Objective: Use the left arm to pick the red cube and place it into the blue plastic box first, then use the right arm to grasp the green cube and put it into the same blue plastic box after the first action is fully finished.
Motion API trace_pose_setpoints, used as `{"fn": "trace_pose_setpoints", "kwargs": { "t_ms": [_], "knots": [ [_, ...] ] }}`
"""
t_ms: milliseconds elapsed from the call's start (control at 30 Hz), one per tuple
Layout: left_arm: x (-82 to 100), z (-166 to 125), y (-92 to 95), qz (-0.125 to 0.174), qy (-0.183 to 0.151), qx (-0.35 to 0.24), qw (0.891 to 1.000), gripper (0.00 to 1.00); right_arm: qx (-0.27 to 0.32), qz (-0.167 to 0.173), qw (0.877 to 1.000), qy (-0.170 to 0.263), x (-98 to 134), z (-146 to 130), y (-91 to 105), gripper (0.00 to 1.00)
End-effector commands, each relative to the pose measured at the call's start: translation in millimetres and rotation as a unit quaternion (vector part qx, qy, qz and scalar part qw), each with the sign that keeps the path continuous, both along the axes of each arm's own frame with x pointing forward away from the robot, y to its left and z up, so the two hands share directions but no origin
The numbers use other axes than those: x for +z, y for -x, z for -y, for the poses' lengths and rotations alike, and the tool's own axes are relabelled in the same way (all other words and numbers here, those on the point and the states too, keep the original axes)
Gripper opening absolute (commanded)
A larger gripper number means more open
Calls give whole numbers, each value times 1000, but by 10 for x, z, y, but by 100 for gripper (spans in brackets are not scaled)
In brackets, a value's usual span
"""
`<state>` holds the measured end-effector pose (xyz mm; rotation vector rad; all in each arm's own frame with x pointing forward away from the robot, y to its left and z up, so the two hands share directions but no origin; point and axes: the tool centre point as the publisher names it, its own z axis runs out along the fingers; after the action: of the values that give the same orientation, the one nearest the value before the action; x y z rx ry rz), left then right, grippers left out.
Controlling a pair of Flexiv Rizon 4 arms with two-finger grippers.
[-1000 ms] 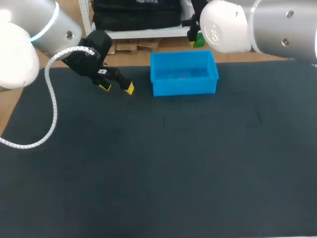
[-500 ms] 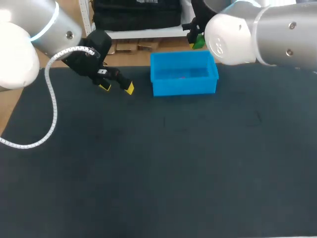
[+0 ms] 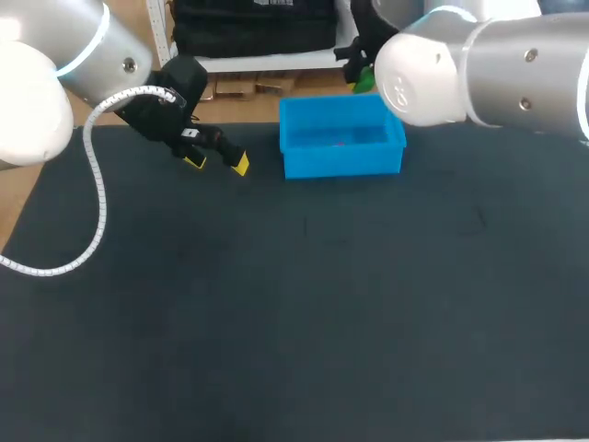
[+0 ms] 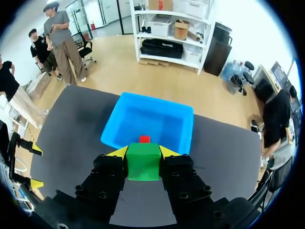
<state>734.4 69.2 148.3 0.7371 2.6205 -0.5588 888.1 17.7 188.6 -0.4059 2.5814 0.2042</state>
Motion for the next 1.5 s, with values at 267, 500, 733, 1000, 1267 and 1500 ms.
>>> {"fn": "trace_pose_setpoints", "kwargs": {
  "t_ms": [267,500,733,1000,1267,1500],
  "knots": [
    [-4,2,-4,0,0,0,1000,100,11,-7,1000,2,-62,-171,-244,0],
    [-4,2,-4,0,0,0,1000,100,21,-3,1000,4,-108,-230,-363,0],
    [-4,2,-4,0,0,0,1000,100,26,-3,1000,5,-162,-240,-454,0],
    [-4,2,-4,0,0,0,1000,100,31,-3,1000,4,-230,-248,-532,0],
    [-4,2,-4,0,0,0,1000,100,42,3,999,8,-325,-218,-567,0],
    [-4,2,-4,0,0,0,1000,100,48,4,999,10,-423,-211,-569,0]
  ]
}}
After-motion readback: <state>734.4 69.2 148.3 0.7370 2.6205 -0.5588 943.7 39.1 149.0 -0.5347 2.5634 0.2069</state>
